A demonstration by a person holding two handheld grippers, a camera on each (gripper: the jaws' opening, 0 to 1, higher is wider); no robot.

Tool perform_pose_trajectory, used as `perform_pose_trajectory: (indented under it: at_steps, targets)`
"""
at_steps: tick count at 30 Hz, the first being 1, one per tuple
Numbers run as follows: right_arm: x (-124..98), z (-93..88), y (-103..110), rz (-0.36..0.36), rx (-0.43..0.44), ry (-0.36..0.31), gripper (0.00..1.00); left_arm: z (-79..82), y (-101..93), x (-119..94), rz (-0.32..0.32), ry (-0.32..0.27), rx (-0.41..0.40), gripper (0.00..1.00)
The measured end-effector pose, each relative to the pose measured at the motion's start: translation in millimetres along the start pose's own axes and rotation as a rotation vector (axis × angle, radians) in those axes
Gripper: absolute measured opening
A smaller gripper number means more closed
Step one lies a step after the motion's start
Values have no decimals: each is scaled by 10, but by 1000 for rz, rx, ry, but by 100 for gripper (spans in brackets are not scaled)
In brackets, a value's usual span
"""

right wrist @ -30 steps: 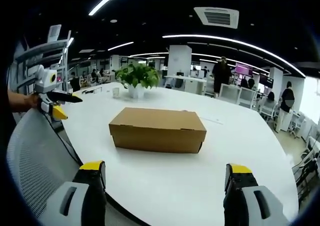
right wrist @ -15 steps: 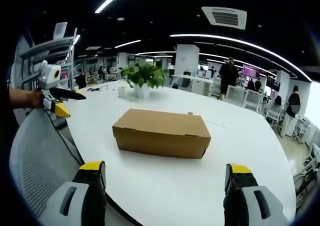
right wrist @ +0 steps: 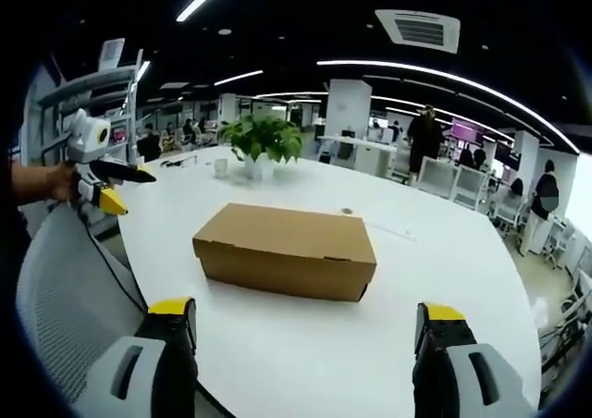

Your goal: Operate the shoe box by opening the lid, removing the specified soft item, and placing it in the target area until the item is outside and the box remains undamaged.

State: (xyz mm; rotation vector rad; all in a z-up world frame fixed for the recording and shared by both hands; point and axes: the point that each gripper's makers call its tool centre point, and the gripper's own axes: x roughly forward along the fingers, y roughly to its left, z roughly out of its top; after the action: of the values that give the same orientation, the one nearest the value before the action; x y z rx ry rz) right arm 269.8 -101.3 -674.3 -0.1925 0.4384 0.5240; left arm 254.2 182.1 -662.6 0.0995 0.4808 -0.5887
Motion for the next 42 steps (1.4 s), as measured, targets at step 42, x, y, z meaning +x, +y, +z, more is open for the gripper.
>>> perform_pose_trajectory:
  at_steps: [42]
  targets:
    - [734,-55,-415,222,-214,103,92,16,-148,745,16,66,-64,100]
